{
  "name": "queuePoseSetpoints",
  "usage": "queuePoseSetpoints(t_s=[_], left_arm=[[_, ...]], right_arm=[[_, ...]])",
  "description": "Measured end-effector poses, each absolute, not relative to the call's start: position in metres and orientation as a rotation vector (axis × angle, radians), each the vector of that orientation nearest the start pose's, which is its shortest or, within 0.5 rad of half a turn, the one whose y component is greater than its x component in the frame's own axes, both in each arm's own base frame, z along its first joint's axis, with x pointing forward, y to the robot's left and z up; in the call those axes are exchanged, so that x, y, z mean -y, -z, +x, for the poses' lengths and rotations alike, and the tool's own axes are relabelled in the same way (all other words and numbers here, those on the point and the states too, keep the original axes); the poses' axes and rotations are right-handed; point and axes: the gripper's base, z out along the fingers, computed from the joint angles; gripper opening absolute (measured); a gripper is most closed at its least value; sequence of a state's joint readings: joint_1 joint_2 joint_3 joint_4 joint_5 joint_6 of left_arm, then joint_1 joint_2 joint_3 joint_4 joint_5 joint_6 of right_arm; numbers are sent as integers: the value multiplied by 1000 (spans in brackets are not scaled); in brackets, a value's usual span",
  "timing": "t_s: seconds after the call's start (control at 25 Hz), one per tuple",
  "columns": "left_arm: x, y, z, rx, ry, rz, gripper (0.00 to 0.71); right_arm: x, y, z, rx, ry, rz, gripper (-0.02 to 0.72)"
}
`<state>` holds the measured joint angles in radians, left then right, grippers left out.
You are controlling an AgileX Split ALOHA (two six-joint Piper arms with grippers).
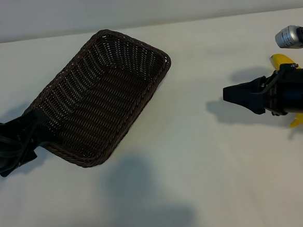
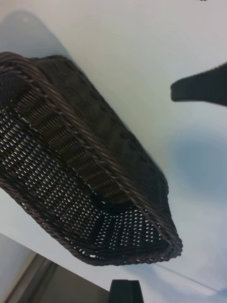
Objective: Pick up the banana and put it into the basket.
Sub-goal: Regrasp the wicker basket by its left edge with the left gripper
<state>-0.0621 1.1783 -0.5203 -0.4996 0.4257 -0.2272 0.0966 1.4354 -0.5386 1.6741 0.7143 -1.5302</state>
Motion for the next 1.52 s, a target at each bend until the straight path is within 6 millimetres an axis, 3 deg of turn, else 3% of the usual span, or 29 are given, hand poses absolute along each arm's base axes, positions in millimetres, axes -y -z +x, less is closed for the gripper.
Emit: queuePoseSetpoints(t_s=[0.44,1.52], left_arm=[[30,-194,191,-2480,556,-800,506],[29,-191,198,-2406,592,-872,506]], right_arm=[[-82,-196,234,-2237,-953,-283,444],[-82,-196,234,-2237,-953,-283,444]])
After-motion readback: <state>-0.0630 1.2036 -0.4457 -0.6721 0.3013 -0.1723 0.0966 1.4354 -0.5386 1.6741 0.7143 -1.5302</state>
